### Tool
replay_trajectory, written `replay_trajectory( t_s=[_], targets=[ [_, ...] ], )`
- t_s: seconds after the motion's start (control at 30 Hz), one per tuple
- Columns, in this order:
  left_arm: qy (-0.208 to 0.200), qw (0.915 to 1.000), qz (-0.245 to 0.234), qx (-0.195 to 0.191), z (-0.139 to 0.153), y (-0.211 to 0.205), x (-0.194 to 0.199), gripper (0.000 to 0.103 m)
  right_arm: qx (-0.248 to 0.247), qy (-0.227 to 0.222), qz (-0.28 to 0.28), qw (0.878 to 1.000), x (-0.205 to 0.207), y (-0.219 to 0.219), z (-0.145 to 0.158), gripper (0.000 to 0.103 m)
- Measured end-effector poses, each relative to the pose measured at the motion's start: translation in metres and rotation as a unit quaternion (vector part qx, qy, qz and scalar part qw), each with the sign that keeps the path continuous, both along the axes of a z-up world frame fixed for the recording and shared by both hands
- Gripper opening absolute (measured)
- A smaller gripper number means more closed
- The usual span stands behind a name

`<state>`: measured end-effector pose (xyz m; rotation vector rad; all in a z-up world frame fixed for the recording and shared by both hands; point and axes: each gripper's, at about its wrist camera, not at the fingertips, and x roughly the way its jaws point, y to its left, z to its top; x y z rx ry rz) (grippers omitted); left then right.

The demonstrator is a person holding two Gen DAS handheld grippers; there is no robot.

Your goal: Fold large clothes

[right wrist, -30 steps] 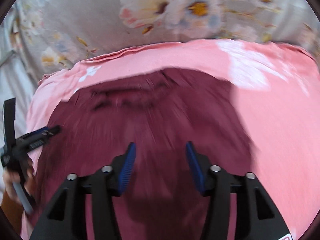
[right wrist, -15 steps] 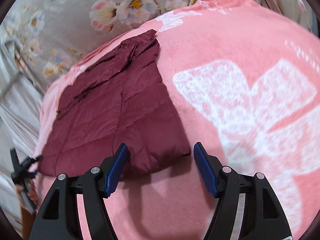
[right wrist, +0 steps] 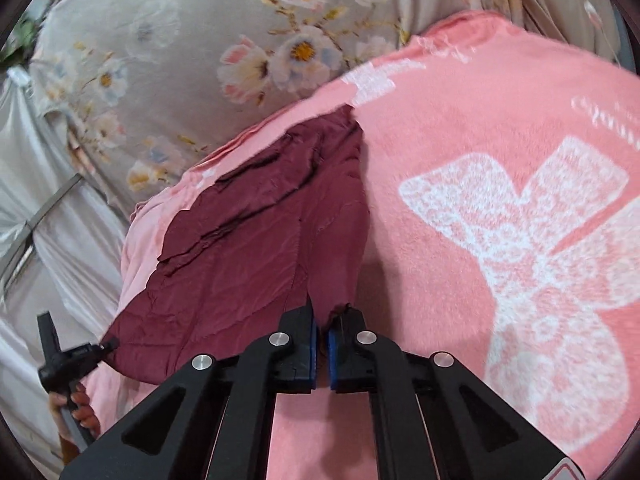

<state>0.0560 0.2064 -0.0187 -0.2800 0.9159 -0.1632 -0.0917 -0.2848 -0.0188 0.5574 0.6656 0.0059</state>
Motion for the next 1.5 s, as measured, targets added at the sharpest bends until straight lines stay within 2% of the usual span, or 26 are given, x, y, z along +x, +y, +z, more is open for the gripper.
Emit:
replay_trajectory(
  t_s=[0.13,0.23,0.37,0.5,0.6,0.67,0.8,0.87,1.03,1.27,1.5],
  targets=[
    [-0.018,0.9996,-0.012,-0.017,0.024,0.014,-0.057,0.005,-0.034,-0.018,0.027,0.999,-0.056,0.016,0.028,0.003],
    [-0.038,0.9985,-0.009,-0.039,0.045,0.032,-0.111,0.004,-0.054,-0.064,0.051,0.995,-0.119,0.027,0.058,0.003],
    [-0.079,0.9938,0.022,-0.075,0.086,0.061,-0.166,0.004,-0.041,-0.115,0.063,0.99,-0.163,0.026,0.103,0.003],
    [-0.147,0.985,0.027,-0.086,0.137,0.062,-0.175,0.004,-0.016,-0.163,0.056,0.985,-0.158,0.018,0.142,0.003],
    [-0.181,0.982,0.016,-0.052,0.158,0.042,-0.156,0.004,-0.001,-0.174,0.045,0.984,-0.122,0.0,0.152,0.003],
    [-0.19,0.9813,0.009,-0.027,0.165,0.024,-0.123,0.005,-0.006,-0.167,0.024,0.986,-0.085,-0.014,0.147,0.003],
    [-0.179,0.9834,0.012,0.022,0.158,-0.002,-0.057,0.005,0.02,-0.134,-0.01,0.991,-0.014,-0.034,0.124,0.003],
    [-0.164,0.9852,0.017,0.045,0.144,-0.012,-0.022,0.005,0.022,-0.111,-0.026,0.993,0.021,-0.037,0.109,0.003],
    [-0.112,0.9904,0.028,0.076,0.094,-0.024,0.044,0.005,0.025,-0.074,-0.049,0.996,0.072,-0.035,0.075,0.003],
    [-0.06,0.9921,0.035,0.104,0.037,-0.034,0.091,0.005,0.025,-0.025,-0.075,0.997,0.118,-0.037,0.027,0.003],
    [-0.037,0.9912,0.033,0.122,0.004,-0.045,0.114,0.005,0.014,0.012,-0.09,0.996,0.144,-0.038,-0.01,0.003]
  ],
)
